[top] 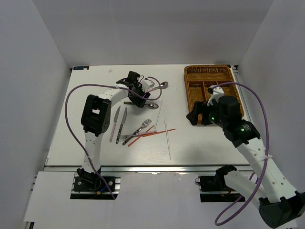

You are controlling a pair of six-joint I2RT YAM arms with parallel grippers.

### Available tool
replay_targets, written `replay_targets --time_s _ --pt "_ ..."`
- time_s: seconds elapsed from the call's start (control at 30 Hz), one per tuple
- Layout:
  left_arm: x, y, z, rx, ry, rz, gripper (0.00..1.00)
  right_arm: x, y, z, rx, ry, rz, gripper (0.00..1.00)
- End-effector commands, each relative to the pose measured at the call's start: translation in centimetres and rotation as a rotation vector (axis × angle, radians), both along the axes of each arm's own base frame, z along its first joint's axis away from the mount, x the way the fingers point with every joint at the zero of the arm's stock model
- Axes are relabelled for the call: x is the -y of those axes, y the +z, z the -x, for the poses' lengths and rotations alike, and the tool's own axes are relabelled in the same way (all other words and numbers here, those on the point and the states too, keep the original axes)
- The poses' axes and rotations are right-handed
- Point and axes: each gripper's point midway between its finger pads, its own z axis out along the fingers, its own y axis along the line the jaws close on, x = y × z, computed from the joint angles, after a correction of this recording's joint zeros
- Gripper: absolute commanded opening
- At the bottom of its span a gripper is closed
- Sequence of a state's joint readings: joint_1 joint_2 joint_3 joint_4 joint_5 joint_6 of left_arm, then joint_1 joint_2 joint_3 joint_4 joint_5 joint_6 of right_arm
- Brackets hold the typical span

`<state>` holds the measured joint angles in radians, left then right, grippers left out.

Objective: Sort the eating utensils into containers

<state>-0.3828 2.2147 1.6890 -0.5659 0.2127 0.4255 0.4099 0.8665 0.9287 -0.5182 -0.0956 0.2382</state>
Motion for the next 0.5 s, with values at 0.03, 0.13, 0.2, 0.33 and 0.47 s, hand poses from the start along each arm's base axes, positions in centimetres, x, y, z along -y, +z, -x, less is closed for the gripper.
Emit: replay_targets --time_s 0.03,0.13,0.2,0.33,0.47 --pt "1.4 0.1 0.0 -0.008 -0.079 0.036 0.66 -0.5 0.8 -0.5 0.047 0.024 -0.012 0.89" --pt "1.4 -0.3 -0.1 -0.012 -0.080 0.032 0.61 -0.6 0.8 -0.5 0.043 0.027 -0.015 0.89" --pt "1.4 -0.5 -0.3 -0.007 -0.079 0.028 0.58 -0.6 0.7 -0.5 0.043 0.026 -0.013 0.89" --pt "1.3 -0.8 -0.7 -0.002 -0.063 0.021 0.53 -0.5 0.7 -0.5 0.045 0.021 -0.011 0.89" --pt "1.1 -1.2 -1.0 0.000 -0.044 0.009 0.48 -0.3 1.0 -0.5 0.051 0.014 -0.009 0.89"
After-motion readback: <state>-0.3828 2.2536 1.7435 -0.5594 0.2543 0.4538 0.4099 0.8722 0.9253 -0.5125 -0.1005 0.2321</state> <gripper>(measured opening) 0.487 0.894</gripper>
